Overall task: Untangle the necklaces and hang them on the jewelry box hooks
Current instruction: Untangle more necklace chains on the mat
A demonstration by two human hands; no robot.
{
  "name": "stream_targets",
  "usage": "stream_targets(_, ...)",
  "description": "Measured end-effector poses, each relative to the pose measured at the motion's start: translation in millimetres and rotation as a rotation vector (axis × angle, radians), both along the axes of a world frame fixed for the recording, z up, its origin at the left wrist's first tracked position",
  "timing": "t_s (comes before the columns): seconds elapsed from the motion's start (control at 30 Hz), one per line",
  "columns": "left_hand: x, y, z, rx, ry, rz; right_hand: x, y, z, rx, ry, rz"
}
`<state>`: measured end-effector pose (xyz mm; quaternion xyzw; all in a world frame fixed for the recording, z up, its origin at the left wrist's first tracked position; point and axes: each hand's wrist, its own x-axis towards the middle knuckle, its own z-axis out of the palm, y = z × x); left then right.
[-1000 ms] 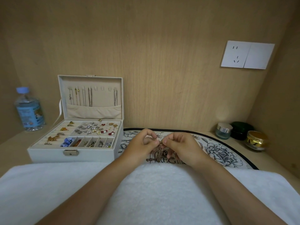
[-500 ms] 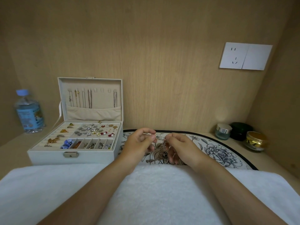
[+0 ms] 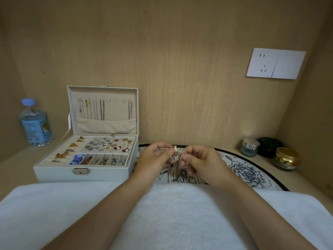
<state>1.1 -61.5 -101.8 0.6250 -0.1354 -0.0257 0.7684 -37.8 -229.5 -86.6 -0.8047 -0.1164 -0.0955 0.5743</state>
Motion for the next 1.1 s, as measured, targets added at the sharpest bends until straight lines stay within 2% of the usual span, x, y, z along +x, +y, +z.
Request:
stream_targets(0.3,-5,-4,-5,0.154,-0.016,-0.11,-3,1,-2,-0.237,-0.062,-0.114)
stream_targets(0.57,-3,2,-3,0.123,0.017,-0.186,-2,-1,-1,-0.015,-0.119,-0.083)
stream_targets(0.7,-6,4,-2,0.156,-0.039,-0.248,-4,0,3,0.113,-0.087,-0.044)
stream_targets(0.8,-5,4,-1,0.188,-0.043,-0.238,-2,-2,1,0.114,-0.04,-0.064)
stream_targets(1.0,-3,8,2,0.21,-0.024,-0.378,2,-6,-1,0.129,-0.017,-0.098)
stream_targets(1.1,-2,12,5,0.242,-0.04,-0.419,3,-7,-4,0.061,-0.025,-0.106)
